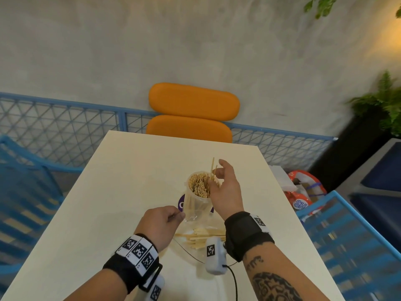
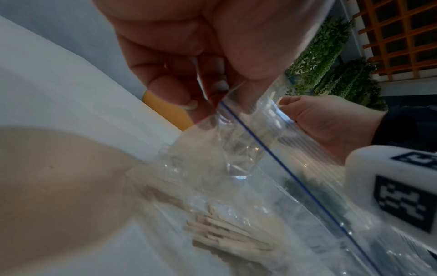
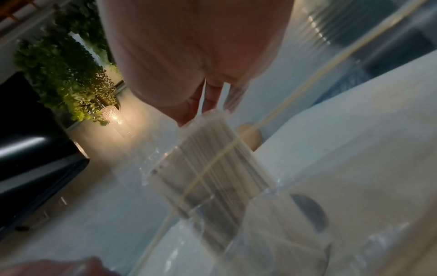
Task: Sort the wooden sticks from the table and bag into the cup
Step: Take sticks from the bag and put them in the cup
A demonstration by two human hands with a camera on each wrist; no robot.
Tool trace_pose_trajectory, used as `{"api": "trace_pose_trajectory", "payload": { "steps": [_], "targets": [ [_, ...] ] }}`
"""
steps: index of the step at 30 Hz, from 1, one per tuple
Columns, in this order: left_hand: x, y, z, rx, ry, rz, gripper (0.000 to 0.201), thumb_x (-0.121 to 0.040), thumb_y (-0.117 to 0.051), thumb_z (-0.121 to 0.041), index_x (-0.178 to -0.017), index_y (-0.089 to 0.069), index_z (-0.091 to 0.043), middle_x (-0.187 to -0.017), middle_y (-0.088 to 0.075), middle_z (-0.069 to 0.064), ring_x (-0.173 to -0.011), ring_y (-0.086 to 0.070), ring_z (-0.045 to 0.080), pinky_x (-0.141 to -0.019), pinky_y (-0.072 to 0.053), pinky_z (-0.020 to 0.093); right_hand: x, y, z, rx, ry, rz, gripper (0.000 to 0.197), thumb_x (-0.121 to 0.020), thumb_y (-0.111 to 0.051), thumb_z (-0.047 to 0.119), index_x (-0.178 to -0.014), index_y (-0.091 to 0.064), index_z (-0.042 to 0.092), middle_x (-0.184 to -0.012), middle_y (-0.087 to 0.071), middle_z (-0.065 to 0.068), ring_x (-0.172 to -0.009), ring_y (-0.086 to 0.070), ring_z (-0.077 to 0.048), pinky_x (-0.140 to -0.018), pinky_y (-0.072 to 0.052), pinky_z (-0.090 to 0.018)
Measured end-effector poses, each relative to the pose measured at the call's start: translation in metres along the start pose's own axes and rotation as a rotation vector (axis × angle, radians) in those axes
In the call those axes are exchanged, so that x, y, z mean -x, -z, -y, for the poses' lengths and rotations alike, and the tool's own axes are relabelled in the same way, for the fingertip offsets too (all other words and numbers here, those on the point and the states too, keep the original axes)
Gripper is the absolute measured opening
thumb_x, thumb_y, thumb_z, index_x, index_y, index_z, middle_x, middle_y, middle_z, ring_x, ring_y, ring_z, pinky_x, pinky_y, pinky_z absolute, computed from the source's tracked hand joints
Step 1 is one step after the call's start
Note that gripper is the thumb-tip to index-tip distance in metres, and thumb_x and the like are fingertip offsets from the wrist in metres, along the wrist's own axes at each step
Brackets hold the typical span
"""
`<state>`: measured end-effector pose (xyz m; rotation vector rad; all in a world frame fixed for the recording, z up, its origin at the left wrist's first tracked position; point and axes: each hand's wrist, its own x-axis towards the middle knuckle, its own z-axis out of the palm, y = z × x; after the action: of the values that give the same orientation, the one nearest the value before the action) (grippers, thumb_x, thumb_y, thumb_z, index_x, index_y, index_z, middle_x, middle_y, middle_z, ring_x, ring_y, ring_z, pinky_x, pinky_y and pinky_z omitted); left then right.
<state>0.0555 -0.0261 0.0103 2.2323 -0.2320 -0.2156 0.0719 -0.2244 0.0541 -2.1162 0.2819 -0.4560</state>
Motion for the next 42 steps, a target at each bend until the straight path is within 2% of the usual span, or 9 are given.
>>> {"api": "trace_pose_trajectory", "payload": {
  "steps": [3,6,9,14,19,27,35,39,42],
  "targets": [
    [0.001,0.0,0.0,0.003,0.003,-0.008,0.029,-0.095,-0.061,-0.045,-0.07,-0.065,-0.031,-0.063,-0.063,-0.005,-0.062,-0.058,0.008,-0.064,-0.048,0.023,0.0,0.004,0.001,0.097,0.045,0.041,0.054,-0.097,-0.056,0.011,-0.144,-0.041,0.032,-0.115,-0.057,0.011,-0.109,-0.053,-0.006,-0.087,-0.048,-0.017],
    [0.0,0.0,0.0,0.006,0.001,-0.015,0.03,-0.094,-0.061,-0.046,-0.071,-0.066,-0.027,-0.065,-0.064,-0.001,-0.062,-0.058,0.012,-0.065,-0.05,0.027,-0.004,0.004,-0.003,0.169,0.085,-0.006,0.041,-0.094,-0.054,0.008,-0.129,-0.054,0.028,-0.109,-0.056,0.012,-0.11,-0.053,-0.01,-0.1,-0.049,-0.038],
    [0.0,0.001,0.001,-0.015,-0.01,-0.012,0.03,-0.095,-0.059,-0.047,-0.073,-0.066,-0.028,-0.067,-0.066,-0.003,-0.066,-0.061,0.011,-0.068,-0.051,0.028,-0.009,0.006,0.0,0.216,0.094,-0.009,0.044,-0.091,-0.053,0.009,-0.132,-0.052,0.026,-0.114,-0.056,0.008,-0.117,-0.051,-0.016,-0.105,-0.044,-0.045],
    [0.001,0.0,0.001,0.004,-0.019,-0.015,0.027,-0.095,-0.06,-0.045,-0.072,-0.065,-0.033,-0.063,-0.062,-0.008,-0.064,-0.059,0.008,-0.064,-0.047,0.024,-0.021,0.01,0.015,0.421,0.066,0.126,0.061,-0.102,-0.044,0.02,-0.158,-0.019,0.019,-0.162,-0.027,-0.001,-0.147,-0.026,-0.023,-0.118,-0.027,-0.041],
    [0.001,0.001,0.001,-0.025,-0.037,-0.015,0.024,-0.096,-0.058,-0.046,-0.078,-0.068,-0.032,-0.064,-0.062,-0.009,-0.065,-0.059,0.006,-0.061,-0.042,0.022,-0.032,0.006,0.014,0.573,0.17,0.397,0.06,-0.106,-0.033,0.021,-0.16,-0.007,0.021,-0.168,-0.004,0.004,-0.154,-0.007,-0.019,-0.123,-0.015,-0.036],
    [-0.004,-0.001,0.003,-0.062,-0.048,-0.025,0.029,-0.096,-0.056,-0.051,-0.077,-0.067,-0.032,-0.061,-0.058,-0.009,-0.062,-0.054,0.004,-0.059,-0.039,0.021,-0.019,0.019,0.013,0.772,0.32,0.161,0.043,-0.098,-0.044,0.017,-0.137,-0.058,0.029,-0.139,-0.059,0.005,-0.139,-0.039,-0.019,-0.107,-0.035,-0.038],
    [-0.001,-0.002,-0.001,-0.074,-0.047,-0.021,0.034,-0.096,-0.056,-0.051,-0.065,-0.059,-0.036,-0.062,-0.059,-0.01,-0.062,-0.055,0.005,-0.06,-0.04,0.022,0.009,0.02,0.001,0.677,0.278,0.234,0.044,-0.103,-0.038,0.027,-0.145,-0.049,0.029,-0.138,-0.061,-0.005,-0.148,-0.03,-0.023,-0.111,-0.032,-0.041],
    [-0.001,-0.002,-0.001,-0.08,-0.04,-0.036,0.028,-0.096,-0.056,-0.051,-0.075,-0.067,-0.034,-0.064,-0.06,-0.012,-0.065,-0.056,0.004,-0.06,-0.039,0.022,0.028,0.037,0.013,0.353,0.23,0.012,0.031,-0.097,-0.053,0.021,-0.125,-0.068,0.022,-0.116,-0.071,0.0,-0.113,-0.06,-0.013,-0.097,-0.047,-0.03],
    [0.0,-0.003,0.001,-0.075,-0.054,-0.034,0.029,-0.096,-0.057,-0.049,-0.072,-0.064,-0.035,-0.062,-0.058,-0.011,-0.062,-0.054,0.004,-0.059,-0.038,0.022,0.053,0.048,0.018,0.19,0.098,0.259,0.018,-0.091,-0.06,0.019,-0.1,-0.074,0.024,-0.08,-0.072,0.007,-0.072,-0.063,-0.002,-0.071,-0.051,-0.017]
  ]
}}
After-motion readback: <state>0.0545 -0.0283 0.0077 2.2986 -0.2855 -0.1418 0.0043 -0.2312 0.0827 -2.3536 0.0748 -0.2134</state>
